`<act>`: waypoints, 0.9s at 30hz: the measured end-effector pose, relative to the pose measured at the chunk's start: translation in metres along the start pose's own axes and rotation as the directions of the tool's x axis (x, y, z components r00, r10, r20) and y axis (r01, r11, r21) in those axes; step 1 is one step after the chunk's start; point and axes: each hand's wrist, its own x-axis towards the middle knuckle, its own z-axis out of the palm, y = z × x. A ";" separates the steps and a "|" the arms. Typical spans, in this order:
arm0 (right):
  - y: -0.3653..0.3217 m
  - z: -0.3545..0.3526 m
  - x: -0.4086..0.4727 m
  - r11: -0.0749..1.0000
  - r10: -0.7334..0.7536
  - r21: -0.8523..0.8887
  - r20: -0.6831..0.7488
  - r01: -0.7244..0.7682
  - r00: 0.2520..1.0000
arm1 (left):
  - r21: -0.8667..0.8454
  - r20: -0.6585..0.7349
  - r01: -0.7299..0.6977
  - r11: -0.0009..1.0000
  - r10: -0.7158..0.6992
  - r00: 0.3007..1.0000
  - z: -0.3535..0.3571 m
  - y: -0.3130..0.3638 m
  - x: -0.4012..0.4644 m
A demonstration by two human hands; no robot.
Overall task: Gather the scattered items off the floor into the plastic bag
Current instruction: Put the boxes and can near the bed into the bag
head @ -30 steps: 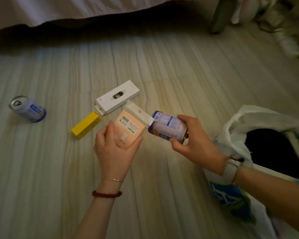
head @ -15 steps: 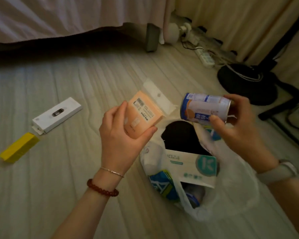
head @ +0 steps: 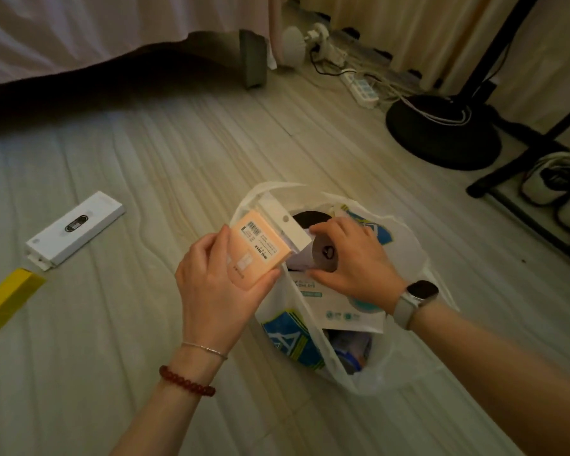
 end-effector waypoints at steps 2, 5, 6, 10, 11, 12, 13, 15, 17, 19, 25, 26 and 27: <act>0.009 0.001 -0.010 0.999 0.046 0.027 0.018 -0.046 0.999 | -0.008 0.004 -0.004 1.000 0.004 1.000 0.001 0.002 -0.001; 0.023 0.000 -0.018 0.983 0.177 -0.047 -0.017 -0.178 0.984 | -0.004 0.025 -0.018 1.000 0.018 1.000 0.006 0.005 -0.002; 0.027 0.001 -0.017 0.977 0.172 -0.125 -0.028 -0.174 0.985 | 0.005 0.038 -0.028 1.000 0.028 0.999 0.008 0.006 -0.002; 0.027 0.000 -0.014 0.968 0.141 -0.211 0.008 -0.136 0.990 | 0.034 0.062 -0.099 0.994 0.097 0.993 0.017 0.011 -0.001; 0.028 -0.001 -0.015 0.973 0.133 -0.196 0.040 -0.122 0.990 | 0.033 0.060 -0.113 0.993 0.111 0.992 0.018 0.013 0.000; 0.028 -0.002 -0.016 0.979 0.125 -0.172 0.080 -0.110 0.989 | 0.031 0.058 -0.128 0.991 0.126 0.990 0.019 0.015 0.001; 0.029 -0.005 -0.016 0.985 0.126 -0.134 0.112 -0.111 0.986 | 0.031 0.056 -0.147 0.989 0.145 0.988 0.019 0.016 0.001; 0.028 -0.013 -0.015 0.988 0.151 -0.017 0.090 -0.150 0.984 | 0.042 0.057 -0.196 0.980 0.193 0.980 0.020 0.018 0.003; 0.025 -0.024 -0.014 0.954 0.230 0.195 0.004 -0.227 0.973 | 0.060 0.089 -0.230 0.971 0.224 0.971 0.023 0.019 0.004; 0.015 -0.033 -0.012 0.837 0.309 0.477 -0.010 -0.267 0.951 | 0.068 0.114 -0.248 0.966 0.239 0.964 0.028 0.019 0.006; -0.006 -0.044 0.000 0.677 0.290 0.691 0.067 -0.253 0.955 | 0.046 0.086 -0.341 0.939 0.336 0.938 0.038 0.023 0.008; -0.003 -0.049 0.001 0.661 0.316 0.714 0.015 -0.231 0.949 | 0.030 0.066 -0.350 0.936 0.347 0.935 0.038 0.023 0.011; 0.001 -0.056 0.002 0.639 0.347 0.739 -0.030 -0.213 0.937 | 0.012 0.041 -0.357 0.934 0.356 0.933 0.036 0.022 0.014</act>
